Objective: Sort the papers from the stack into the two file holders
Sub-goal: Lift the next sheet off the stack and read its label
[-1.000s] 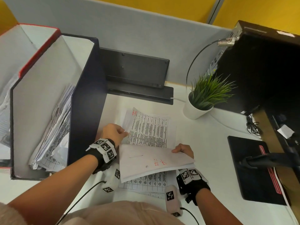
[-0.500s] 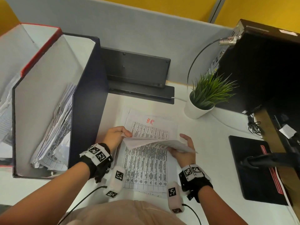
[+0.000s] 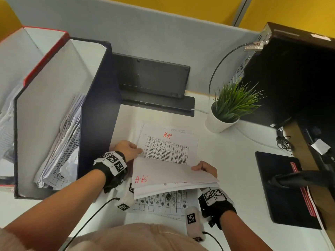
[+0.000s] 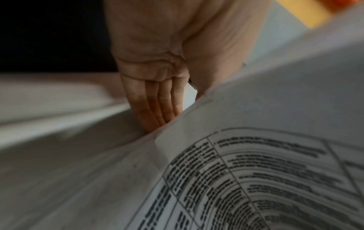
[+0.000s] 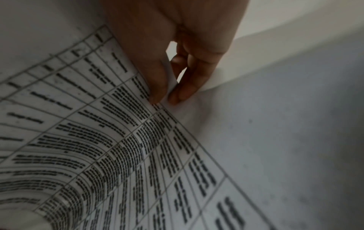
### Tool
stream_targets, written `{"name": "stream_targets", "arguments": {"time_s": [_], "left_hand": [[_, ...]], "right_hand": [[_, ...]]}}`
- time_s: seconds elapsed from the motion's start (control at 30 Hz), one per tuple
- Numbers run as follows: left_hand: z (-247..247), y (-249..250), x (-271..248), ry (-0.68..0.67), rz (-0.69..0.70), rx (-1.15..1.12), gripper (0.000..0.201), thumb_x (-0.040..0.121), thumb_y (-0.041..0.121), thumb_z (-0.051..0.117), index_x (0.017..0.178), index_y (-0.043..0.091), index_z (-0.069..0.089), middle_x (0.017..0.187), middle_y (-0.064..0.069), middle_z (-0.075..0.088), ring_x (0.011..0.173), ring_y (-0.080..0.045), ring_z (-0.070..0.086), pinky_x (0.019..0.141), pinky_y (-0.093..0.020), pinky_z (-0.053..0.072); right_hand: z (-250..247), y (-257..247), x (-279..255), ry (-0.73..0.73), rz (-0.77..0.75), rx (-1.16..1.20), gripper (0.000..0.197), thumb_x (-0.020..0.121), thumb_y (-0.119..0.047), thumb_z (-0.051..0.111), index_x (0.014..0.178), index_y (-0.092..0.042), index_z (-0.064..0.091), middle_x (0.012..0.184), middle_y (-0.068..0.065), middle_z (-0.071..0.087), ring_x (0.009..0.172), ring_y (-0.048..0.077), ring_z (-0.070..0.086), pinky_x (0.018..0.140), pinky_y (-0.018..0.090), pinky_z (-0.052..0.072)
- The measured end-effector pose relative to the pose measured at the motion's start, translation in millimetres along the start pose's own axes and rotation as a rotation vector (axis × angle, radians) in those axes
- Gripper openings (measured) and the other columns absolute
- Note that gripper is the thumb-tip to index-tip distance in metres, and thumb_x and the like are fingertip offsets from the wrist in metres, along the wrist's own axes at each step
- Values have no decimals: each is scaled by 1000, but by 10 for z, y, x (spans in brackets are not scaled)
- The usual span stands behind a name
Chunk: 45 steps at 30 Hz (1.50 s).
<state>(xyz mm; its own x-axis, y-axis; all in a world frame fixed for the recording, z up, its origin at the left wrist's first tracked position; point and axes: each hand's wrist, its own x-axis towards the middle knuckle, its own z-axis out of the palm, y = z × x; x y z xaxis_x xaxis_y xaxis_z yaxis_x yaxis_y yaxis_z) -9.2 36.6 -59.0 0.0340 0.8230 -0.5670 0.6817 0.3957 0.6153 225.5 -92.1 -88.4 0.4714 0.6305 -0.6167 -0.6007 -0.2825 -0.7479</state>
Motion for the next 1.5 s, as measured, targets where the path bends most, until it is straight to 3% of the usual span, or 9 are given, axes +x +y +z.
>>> {"name": "stream_targets", "arguments": {"time_s": [0.27, 0.47, 0.63, 0.83, 0.97, 1.07, 1.2, 1.33, 1.5], "left_hand": [[68, 55, -90, 179, 92, -11, 28, 66, 28, 83, 62, 14, 59, 69, 2, 63, 62, -8, 55, 51, -17, 38], [68, -50, -109, 159, 213, 29, 34, 82, 16, 69, 53, 13, 52, 55, 1, 49, 55, -12, 45, 55, -19, 38], [80, -154, -160, 227, 302, -65, 21, 86, 9, 64, 106, 6, 69, 92, -9, 70, 82, -15, 60, 81, -22, 44], [76, -146, -284, 290, 548, -95, 15, 81, 1, 66, 85, 14, 72, 79, 0, 70, 68, -10, 62, 61, -8, 47], [48, -100, -320, 120, 497, -244, 34, 80, -8, 57, 99, 18, 67, 80, 5, 64, 65, -8, 54, 58, -5, 45], [16, -63, -315, 54, 450, -287, 19, 80, -13, 53, 82, 0, 67, 75, -4, 61, 68, -13, 53, 60, -10, 44], [-21, -69, -311, -86, 431, -297, 38, 75, -22, 54, 54, 10, 57, 74, -2, 55, 73, -13, 52, 66, -13, 44], [-1, -85, -272, -43, 347, -291, 34, 81, -16, 49, 64, 10, 63, 85, -4, 61, 85, -19, 57, 65, -11, 45], [-28, -81, -62, 23, 75, -254, 22, 89, 17, 58, 107, 5, 65, 113, -17, 65, 107, -33, 59, 99, -43, 45]], "right_hand": [[66, 20, -15, 47, -82, -25, 47, 63, 21, 43, 30, -12, 44, 44, 1, 41, 42, 16, 41, 43, 15, 40], [99, -39, -14, 81, -3, 51, 39, 61, 16, 38, 33, -12, 36, 45, 2, 35, 45, 18, 35, 45, 18, 36], [99, -26, -3, 74, 44, 56, 42, 67, 14, 41, 32, -8, 51, 51, 5, 51, 51, 21, 45, 55, 25, 42], [27, 6, -3, 84, -134, -154, 54, 73, 18, 40, 30, -12, 50, 47, 5, 59, 61, 23, 50, 52, 20, 46], [4, 20, -29, 84, -422, -739, 44, 69, 5, 74, 54, -15, 38, 55, -1, 47, 59, 15, 43, 44, 8, 30], [29, 0, -63, 94, -465, -618, 46, 60, 5, 82, 82, -11, 45, 62, 0, 50, 56, 11, 46, 45, 4, 36], [44, -44, -84, -108, -350, -324, 65, 66, 24, 67, 119, -8, 46, 89, 15, 61, 77, 19, 59, 65, 14, 52], [44, -72, -66, -64, -398, -794, 13, 72, 1, 75, 77, -7, 67, 75, 7, 64, 70, 17, 57, 66, 19, 48], [1, -37, -48, -24, -201, -358, 31, 71, 23, 48, 57, -4, 51, 42, -3, 46, 40, 8, 42, 46, 16, 37]]}}
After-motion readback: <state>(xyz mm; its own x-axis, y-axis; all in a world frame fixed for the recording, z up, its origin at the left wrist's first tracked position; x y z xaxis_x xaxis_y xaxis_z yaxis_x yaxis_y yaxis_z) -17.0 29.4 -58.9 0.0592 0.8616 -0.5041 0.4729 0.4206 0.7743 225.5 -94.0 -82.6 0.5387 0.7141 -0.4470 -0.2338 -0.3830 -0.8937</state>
